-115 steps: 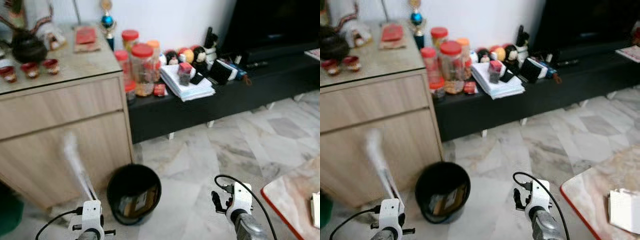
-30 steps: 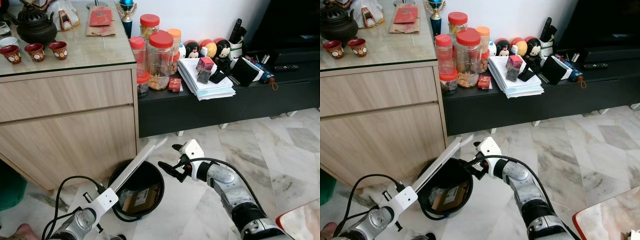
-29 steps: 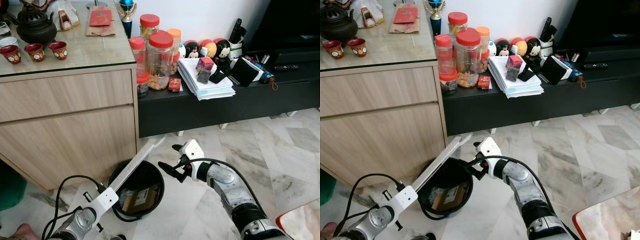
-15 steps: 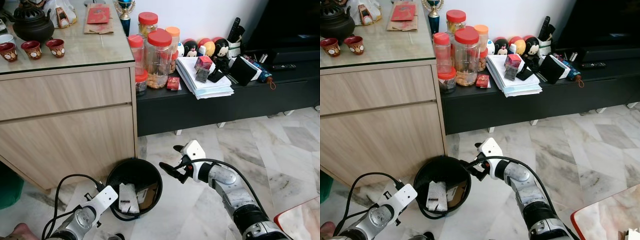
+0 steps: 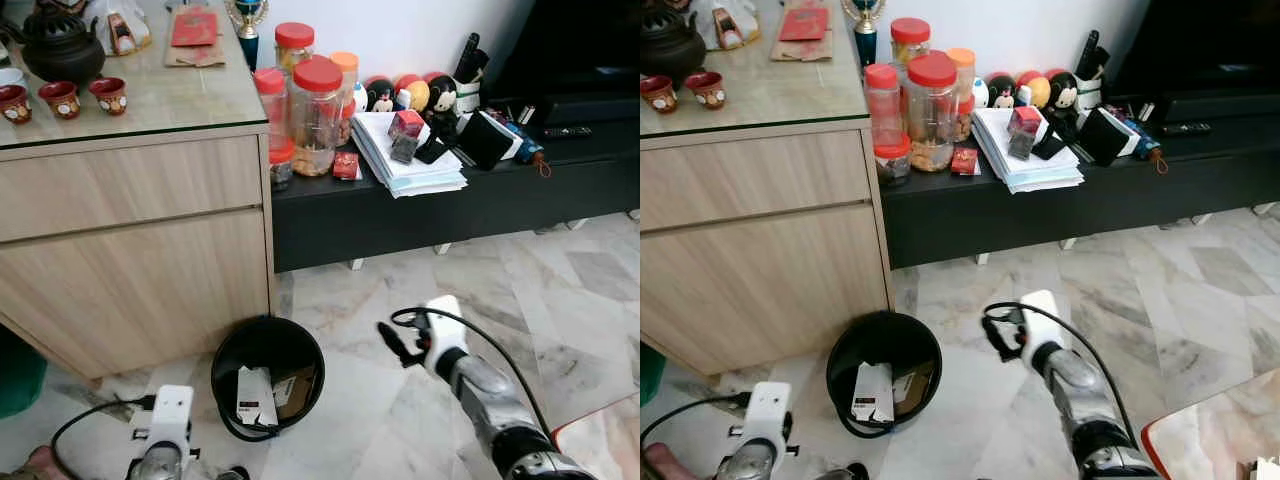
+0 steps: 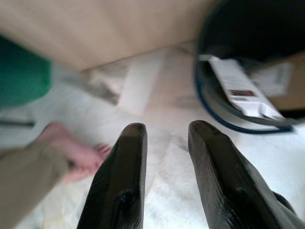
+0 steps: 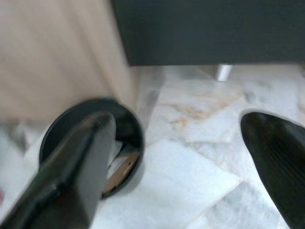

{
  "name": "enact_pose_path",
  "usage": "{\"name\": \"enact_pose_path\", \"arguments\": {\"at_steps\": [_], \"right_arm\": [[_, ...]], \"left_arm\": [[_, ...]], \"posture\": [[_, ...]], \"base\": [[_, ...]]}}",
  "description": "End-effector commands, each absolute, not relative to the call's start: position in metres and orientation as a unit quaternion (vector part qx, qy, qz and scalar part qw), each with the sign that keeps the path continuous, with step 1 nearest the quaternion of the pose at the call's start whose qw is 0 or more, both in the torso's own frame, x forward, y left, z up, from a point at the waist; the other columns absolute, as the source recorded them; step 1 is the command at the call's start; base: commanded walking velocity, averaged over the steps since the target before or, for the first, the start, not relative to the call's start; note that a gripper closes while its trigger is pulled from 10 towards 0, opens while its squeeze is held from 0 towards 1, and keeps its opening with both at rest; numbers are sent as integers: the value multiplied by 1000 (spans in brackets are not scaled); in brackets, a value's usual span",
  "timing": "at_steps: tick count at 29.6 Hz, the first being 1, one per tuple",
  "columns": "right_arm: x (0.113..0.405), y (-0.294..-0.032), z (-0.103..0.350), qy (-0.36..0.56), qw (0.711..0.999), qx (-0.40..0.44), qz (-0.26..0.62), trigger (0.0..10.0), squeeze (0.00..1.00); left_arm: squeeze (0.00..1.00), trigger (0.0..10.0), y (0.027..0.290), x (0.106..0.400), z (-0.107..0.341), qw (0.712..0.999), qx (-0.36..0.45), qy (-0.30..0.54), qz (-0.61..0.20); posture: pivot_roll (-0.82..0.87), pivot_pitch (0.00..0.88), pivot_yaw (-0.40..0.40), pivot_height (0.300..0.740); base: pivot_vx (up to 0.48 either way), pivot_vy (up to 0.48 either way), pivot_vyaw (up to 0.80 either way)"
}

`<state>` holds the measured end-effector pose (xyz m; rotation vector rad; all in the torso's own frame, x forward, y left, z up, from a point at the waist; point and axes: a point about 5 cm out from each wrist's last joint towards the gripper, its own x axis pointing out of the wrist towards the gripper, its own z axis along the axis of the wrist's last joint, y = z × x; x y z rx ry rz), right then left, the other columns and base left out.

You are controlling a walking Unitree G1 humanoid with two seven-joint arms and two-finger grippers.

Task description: Picking trash to rubbish bin

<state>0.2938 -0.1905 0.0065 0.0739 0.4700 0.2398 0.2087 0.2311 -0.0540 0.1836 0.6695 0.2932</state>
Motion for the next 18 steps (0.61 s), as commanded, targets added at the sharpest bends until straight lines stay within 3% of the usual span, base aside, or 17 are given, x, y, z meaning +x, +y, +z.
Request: {"name": "enact_pose_path", "arguments": {"at_steps": [1,11,18], "right_arm": [[278,-207,-10,273,958,73,52,10000,0],[231,-220,-48,366,927,81,-22,10000,0],[215,-216,-58,361,927,97,-26,10000,0]], "left_arm": [[0,10000,235,199,-58,923,71,331,182],[0,10000,238,186,-64,915,62,342,205],[0,10000,218,176,-74,917,57,361,159]], "posture": [[7,104,-80,740],[17,95,-68,740],[12,87,-63,740]], "base": [[0,0,0],[0,0,0],[0,0,0]]}}
